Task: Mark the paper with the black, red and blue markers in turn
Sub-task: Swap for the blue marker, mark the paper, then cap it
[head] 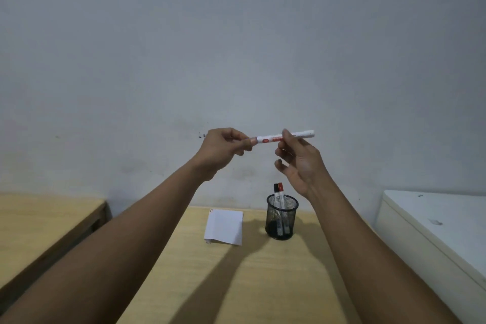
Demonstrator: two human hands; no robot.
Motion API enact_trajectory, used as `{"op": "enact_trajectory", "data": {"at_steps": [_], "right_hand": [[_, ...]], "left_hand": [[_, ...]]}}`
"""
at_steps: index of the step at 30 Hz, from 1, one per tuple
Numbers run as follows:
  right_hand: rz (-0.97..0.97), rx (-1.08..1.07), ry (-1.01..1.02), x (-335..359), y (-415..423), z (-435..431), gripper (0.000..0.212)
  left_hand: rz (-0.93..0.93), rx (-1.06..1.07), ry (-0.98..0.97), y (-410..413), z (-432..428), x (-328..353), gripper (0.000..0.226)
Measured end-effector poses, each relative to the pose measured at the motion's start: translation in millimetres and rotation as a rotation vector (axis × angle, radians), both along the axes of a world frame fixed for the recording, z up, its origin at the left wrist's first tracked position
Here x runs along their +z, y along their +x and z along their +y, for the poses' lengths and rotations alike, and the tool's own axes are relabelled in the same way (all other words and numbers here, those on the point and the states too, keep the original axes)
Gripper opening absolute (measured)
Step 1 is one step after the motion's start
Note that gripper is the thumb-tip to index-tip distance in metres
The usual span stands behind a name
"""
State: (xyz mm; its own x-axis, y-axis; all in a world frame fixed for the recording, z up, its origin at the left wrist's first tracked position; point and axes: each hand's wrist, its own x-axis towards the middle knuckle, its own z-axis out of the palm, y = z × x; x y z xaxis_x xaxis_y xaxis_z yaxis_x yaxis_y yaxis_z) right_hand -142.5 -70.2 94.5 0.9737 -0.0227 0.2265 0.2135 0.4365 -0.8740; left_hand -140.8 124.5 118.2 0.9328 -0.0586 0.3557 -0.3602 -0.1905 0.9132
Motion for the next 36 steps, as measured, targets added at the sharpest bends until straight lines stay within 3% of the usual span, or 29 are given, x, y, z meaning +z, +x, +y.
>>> {"op": "enact_trajectory", "data": {"at_steps": [4, 10, 15, 26, 30, 34, 36], "right_hand": [[-0.056, 0.001, -0.314, 4.7, -11.2, 21.8, 0.023], [-0.056, -0.028, -0.319, 3.3, -10.7, 43.9, 0.022], [-0.068, -0.015, -0.308, -3.3, -3.6, 56.0, 0.020], [-0.044, 0.096, -0.416, -45.2, 28.8, 78.9, 0.015], [-0.039, 0.134, -0.485, -65.3, 42.0, 87.7, 0.014], [-0.042, 0.154, -0.535, -78.7, 58.0, 83.4, 0.011], [-0.028, 0.119, -0.557, -86.7, 65.8, 81.3, 0.014]], "left_hand": [[-0.167, 0.024, 0.164, -11.5, 7.9, -0.9, 0.022], [-0.602, 0.355, 0.697, -18.2, 28.9, -9.2, 0.019], [-0.760, 0.368, 0.991, -13.4, 42.7, -14.5, 0.019], [-0.554, 0.135, 1.135, 15.0, 76.2, -50.3, 0.027], [-0.388, 0.089, 1.195, 25.8, 88.2, -73.4, 0.035], [-0.117, 0.030, 1.019, 37.0, 116.2, -104.3, 0.040], [-0.110, 0.061, 1.106, 41.4, 126.2, -120.6, 0.038]]}}
